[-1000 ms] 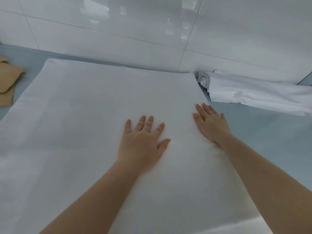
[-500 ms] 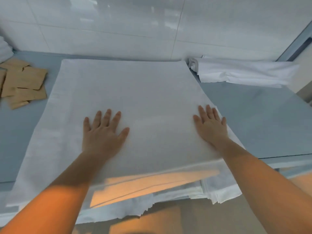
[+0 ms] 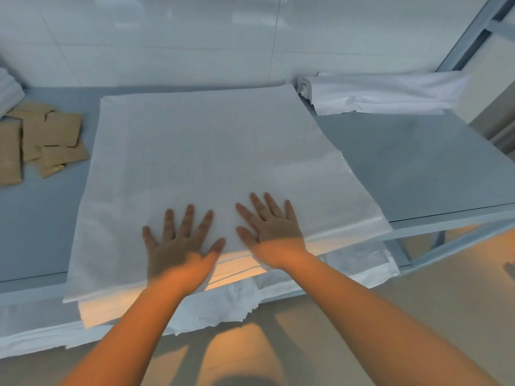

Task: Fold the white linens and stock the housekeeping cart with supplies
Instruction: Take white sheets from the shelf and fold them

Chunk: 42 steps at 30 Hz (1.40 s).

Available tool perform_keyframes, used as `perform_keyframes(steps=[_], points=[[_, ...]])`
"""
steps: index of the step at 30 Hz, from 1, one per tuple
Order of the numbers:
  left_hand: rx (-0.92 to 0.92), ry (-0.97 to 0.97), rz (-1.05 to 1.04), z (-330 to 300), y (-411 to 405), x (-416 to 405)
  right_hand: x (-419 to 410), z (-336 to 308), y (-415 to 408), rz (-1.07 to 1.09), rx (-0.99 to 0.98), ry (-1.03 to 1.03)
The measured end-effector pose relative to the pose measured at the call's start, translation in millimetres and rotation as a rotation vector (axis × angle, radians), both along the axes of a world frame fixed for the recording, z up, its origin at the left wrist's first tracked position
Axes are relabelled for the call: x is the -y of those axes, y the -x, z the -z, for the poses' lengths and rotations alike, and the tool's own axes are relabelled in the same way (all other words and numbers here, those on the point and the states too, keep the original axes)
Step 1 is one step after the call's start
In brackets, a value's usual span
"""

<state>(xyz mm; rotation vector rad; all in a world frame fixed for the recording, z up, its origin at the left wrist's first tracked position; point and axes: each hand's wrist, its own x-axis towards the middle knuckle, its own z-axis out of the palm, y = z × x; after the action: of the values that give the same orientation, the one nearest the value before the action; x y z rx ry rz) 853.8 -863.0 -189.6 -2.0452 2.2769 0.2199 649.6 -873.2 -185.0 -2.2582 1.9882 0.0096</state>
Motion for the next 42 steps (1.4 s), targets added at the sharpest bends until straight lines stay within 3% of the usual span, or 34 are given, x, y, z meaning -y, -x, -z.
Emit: perform_keyframes(steps=[6, 12, 17, 23, 30, 42], points=[[0.006, 0.008, -0.155, -2, -44, -14, -16, 5, 101, 0.202, -0.072, 0.063], [-0.086, 0.034, -0.194, -5, -70, -34, -32, 1, 156, 0.238, -0.012, 0.056], [0.111, 0.006, -0.109, -6, -72, -52, -33, -14, 159, 0.034, -0.117, -0.134], [0.142, 0.167, 0.006, -1, -55, -64, -36, -9, 144, -0.034, -0.332, -0.032], [0.103, 0.206, 0.015, 0, -65, -59, -39, -14, 145, 0.0, -0.303, -0.05], [0.083, 0.073, 0.051, -28, -78, -71, -77, -38, 135, 0.102, -0.213, -0.077]])
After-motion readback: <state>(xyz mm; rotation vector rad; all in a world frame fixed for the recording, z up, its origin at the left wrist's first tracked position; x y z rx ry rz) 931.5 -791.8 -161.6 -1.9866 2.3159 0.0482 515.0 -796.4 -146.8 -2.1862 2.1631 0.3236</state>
